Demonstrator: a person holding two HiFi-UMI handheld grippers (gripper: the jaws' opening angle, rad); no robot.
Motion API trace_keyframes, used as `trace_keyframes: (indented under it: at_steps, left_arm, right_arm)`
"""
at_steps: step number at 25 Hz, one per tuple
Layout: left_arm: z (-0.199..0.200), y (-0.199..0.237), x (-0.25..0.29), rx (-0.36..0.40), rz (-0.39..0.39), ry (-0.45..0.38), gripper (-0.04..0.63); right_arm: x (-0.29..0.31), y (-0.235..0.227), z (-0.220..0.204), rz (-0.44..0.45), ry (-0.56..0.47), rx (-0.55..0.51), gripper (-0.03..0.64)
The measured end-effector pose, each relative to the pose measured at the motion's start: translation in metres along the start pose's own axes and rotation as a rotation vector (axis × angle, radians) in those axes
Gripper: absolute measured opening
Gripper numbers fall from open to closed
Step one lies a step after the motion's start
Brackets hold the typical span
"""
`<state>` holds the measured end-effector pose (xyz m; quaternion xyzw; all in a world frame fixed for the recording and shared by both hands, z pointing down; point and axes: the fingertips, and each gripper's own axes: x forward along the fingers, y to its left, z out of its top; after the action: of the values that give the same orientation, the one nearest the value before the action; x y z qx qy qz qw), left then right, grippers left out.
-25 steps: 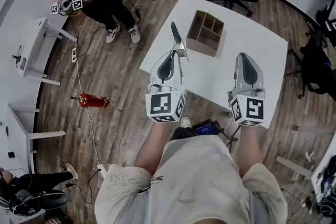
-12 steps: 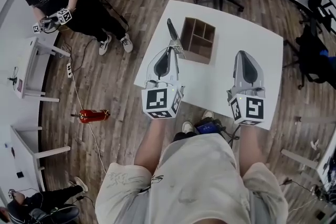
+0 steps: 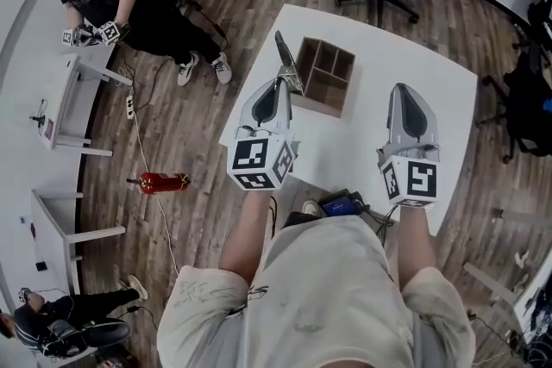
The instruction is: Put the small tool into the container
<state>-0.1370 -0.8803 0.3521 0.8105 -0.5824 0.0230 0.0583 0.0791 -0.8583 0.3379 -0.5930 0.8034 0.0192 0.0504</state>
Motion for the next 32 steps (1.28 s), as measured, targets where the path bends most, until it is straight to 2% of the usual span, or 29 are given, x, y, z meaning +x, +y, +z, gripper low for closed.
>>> trace_keyframes:
  at_steps: [3, 10, 16, 19, 26, 32]
  left_arm:
    - [-0.002, 0.000, 0.033, -0.006, -0.006, 0.051, 0.021]
    - [-0.023, 0.036, 0.075, -0.019, -0.023, 0.163, 0.021]
    - [-0.037, 0.048, 0.133, -0.008, -0.035, 0.267, 0.021]
    - [-0.059, 0.057, 0.135, -0.039, -0.039, 0.320, 0.021]
    - [-0.086, 0.080, 0.174, -0.044, -0.049, 0.405, 0.021]
    - [-0.090, 0.082, 0.198, -0.005, -0.097, 0.492, 0.021]
  right_arm:
    - [0.023, -0.024, -0.004, -0.003, 0.004, 0.008, 0.006]
    - [0.060, -0.019, -0.022, -0.021, 0.018, 0.019, 0.006]
    - [0.099, -0.037, -0.035, -0.036, 0.032, 0.021, 0.006]
    - [0.095, -0.030, -0.046, -0.045, 0.038, 0.021, 0.006]
    - [0.119, -0.029, -0.061, -0.054, 0.047, 0.021, 0.006]
    - [0.128, -0.034, -0.062, -0.059, 0.057, 0.017, 0.006]
